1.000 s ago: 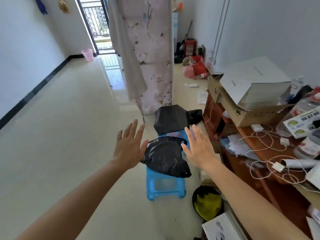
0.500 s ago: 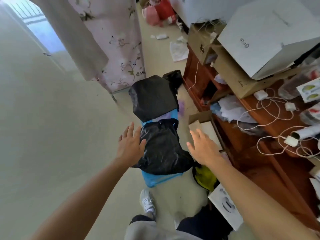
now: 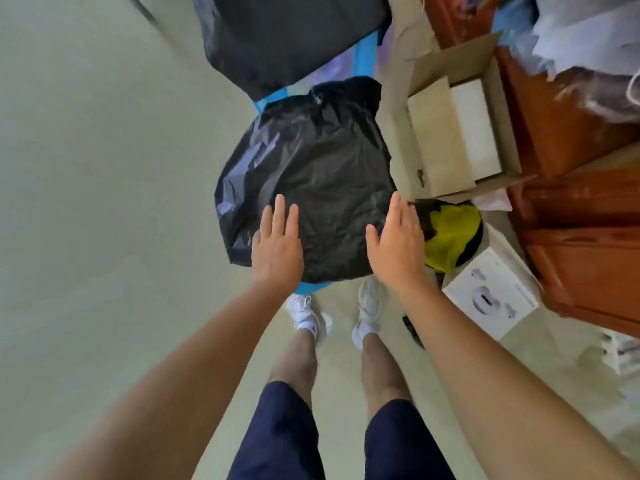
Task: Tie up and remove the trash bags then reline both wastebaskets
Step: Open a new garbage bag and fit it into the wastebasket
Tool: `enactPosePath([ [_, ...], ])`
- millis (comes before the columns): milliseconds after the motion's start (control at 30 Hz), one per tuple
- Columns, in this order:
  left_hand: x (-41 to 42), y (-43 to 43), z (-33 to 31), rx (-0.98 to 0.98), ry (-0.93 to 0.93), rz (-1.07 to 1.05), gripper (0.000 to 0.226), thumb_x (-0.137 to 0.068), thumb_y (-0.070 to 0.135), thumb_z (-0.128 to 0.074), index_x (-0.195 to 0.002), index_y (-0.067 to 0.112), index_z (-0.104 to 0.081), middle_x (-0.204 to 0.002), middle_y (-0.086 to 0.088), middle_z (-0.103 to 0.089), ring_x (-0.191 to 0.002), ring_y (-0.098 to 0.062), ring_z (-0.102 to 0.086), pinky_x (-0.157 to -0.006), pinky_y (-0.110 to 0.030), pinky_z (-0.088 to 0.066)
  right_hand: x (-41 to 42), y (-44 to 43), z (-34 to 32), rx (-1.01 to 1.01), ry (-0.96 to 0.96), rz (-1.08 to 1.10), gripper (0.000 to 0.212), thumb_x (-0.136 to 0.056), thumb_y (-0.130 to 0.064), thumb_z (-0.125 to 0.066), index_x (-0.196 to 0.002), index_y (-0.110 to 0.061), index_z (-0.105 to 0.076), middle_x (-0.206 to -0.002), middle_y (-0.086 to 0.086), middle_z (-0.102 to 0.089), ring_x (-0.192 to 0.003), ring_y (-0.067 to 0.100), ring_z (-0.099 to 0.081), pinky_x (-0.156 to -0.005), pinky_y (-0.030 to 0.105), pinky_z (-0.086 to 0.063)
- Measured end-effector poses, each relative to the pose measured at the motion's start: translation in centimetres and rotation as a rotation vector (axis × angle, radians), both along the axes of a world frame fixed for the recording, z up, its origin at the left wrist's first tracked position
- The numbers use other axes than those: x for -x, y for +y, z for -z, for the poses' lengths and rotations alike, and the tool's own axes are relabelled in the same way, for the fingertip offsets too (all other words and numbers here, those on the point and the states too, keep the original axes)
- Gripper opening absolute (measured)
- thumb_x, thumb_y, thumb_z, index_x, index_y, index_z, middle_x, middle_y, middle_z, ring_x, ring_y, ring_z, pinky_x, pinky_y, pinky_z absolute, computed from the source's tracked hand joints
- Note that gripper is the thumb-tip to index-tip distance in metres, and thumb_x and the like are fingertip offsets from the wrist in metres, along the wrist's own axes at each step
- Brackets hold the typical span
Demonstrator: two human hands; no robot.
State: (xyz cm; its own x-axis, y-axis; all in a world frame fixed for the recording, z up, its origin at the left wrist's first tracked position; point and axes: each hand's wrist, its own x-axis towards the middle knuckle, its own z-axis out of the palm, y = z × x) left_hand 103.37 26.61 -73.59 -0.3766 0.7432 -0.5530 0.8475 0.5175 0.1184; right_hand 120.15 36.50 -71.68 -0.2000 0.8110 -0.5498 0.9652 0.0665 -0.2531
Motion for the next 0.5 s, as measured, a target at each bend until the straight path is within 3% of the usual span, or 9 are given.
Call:
enactPosePath([
  [67, -0.2, 0.1, 1.9, 0.008, 0.008, -0.016, 0.06, -0.099, 0.019, -0.051, -0.154, 0.015, -0.027, -0.153, -0.013, -0.039, -0.138, -0.034, -0.039, -0.103, -0.047, -0.04, -0.4, -0.4, 1.4, 0.007, -0.014, -0.004, 0.073, -0.099, -0.037, -0.053, -0.155, -0.005, -0.02, -0.132, 0.013, -0.061, -0.122, 0.034, -0.055, -0.109, 0.047, -0.038],
  [133, -0.4, 0.0, 2.1, 0.031, 0.028, 0.029, 0.05, -0.094, 0.014, -0.056, -0.143, 0.015, -0.045, -0.124, -0.012, -0.061, -0.115, -0.035, -0.056, -0.09, -0.045, -0.045, -1.1, -0.7, 1.7, 0.119, -0.016, -0.02, 0.063, -0.097, -0.039, -0.056, -0.15, -0.011, -0.037, -0.113, 0.007, -0.071, -0.109, 0.032, -0.062, -0.099, 0.045, -0.045],
  [200, -0.6, 0.1, 1.1, 0.079, 0.005, 0.063, 0.036, -0.096, 0.011, -0.049, -0.131, 0.018, -0.056, -0.115, -0.008, -0.063, -0.109, -0.033, -0.058, -0.087, -0.042, -0.045, -2.0, -0.6, 0.9, 0.278, -0.009, -0.037, 0.04, -0.096, -0.037, -0.059, -0.132, -0.02, -0.059, -0.103, 0.003, -0.073, -0.105, 0.029, -0.064, -0.088, 0.039, -0.051],
  [267, -0.6, 0.1, -0.9, 0.075, -0.02, 0.022, 0.032, -0.098, 0.011, -0.045, -0.125, 0.018, -0.06, -0.114, -0.008, -0.061, -0.11, -0.032, -0.057, -0.084, -0.041, -0.046, -2.2, -0.1, -1.0, 0.306, 0.032, -0.071, 0.023, -0.096, -0.035, -0.058, -0.113, -0.024, -0.068, -0.094, 0.0, -0.071, -0.096, 0.026, -0.065, -0.079, 0.037, -0.053],
  [367, 0.2, 0.4, -5.1, -0.048, -0.063, -0.17, 0.028, -0.1, 0.014, -0.042, -0.121, 0.015, -0.061, -0.113, -0.01, -0.06, -0.109, -0.034, -0.057, -0.082, -0.042, -0.047, -1.4, 1.1, -4.7, 0.253, 0.104, -0.05, 0.016, -0.097, -0.036, -0.055, -0.102, -0.024, -0.064, -0.103, 0.001, -0.059, -0.087, 0.023, -0.059, -0.076, 0.036, -0.05],
  [500, 2.9, 0.8, -13.8, -0.254, -0.056, -0.37, 0.03, -0.098, 0.012, -0.045, -0.122, 0.016, -0.063, -0.118, -0.011, -0.06, -0.107, -0.035, -0.058, -0.083, -0.041, -0.045, 1.4, 3.2, -10.9, 0.23, 0.273, 0.007, 0.012, -0.097, -0.032, -0.054, -0.099, -0.021, -0.057, -0.105, 0.0, -0.051, -0.094, 0.021, -0.051, -0.085, 0.034, -0.041],
])
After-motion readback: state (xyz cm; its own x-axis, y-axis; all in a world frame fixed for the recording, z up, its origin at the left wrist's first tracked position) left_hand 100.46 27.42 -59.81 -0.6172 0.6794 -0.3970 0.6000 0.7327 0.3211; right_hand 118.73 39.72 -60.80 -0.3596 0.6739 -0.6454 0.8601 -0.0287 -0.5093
